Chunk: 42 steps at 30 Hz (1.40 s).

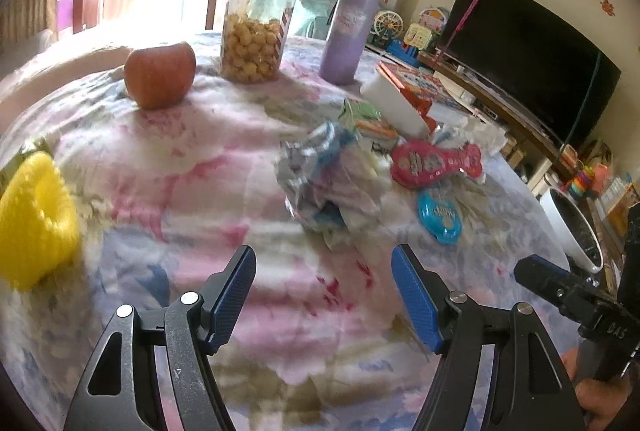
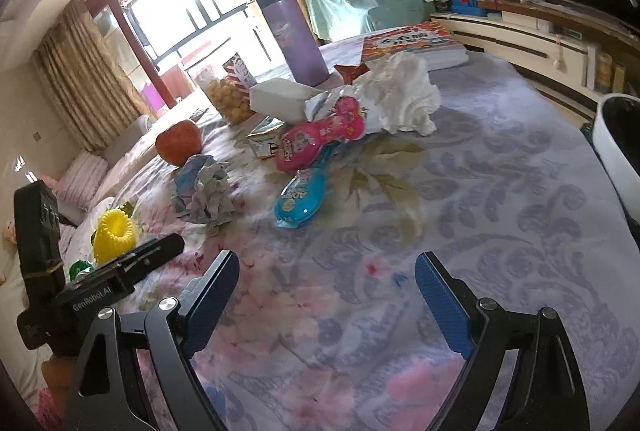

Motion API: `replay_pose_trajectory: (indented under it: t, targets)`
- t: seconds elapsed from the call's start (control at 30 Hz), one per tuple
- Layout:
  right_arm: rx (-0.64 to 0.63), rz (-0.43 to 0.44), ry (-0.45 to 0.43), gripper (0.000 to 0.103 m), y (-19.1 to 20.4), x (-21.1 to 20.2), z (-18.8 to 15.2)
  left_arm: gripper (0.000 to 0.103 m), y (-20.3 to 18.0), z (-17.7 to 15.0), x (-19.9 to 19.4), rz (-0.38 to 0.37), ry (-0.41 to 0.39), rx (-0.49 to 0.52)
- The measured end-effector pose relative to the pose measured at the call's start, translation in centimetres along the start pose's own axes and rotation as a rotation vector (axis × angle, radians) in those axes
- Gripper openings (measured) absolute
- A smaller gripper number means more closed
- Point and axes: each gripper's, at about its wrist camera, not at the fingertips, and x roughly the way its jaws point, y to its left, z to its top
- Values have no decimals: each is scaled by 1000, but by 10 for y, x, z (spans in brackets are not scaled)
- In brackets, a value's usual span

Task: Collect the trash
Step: 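Move both open tools back over the table, then grasp the crumpled foil wrapper with the left tool while the right tool grasps the blue drink bottle, then carry the foil wrapper with the left tool over the bin while the right tool carries the bottle there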

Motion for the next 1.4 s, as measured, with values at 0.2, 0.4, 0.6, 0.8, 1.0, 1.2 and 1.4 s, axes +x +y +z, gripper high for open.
replay_pose_trajectory:
  t: [0.2, 0.4, 0.6, 0.8, 1.0, 1.2, 1.4]
  targets:
    - [-34, 4, 9, 91, 11, 16, 11, 70, 12, 14, 12, -5, -7, 10]
    - [-77, -4, 44, 90, 23, 39, 22, 70, 25, 30, 32, -39, 0, 0]
    - [-118, -20, 93, 82, 32, 66, 30, 64, 26, 37, 61, -66, 34, 5]
    - [-156, -79, 123, 45, 31, 80, 31, 26, 12, 38, 75, -108, 62, 72]
    - [-110, -50, 105, 45, 12, 60, 27, 20, -1, 35, 76, -129, 59, 89]
    - [-69, -53, 83, 45, -8, 33, 15, 19, -23, 26, 75, -168, 66, 110]
    - [-20, -65, 50, 45, -33, 2, 7, 19, -58, 17, 79, -222, 87, 153]
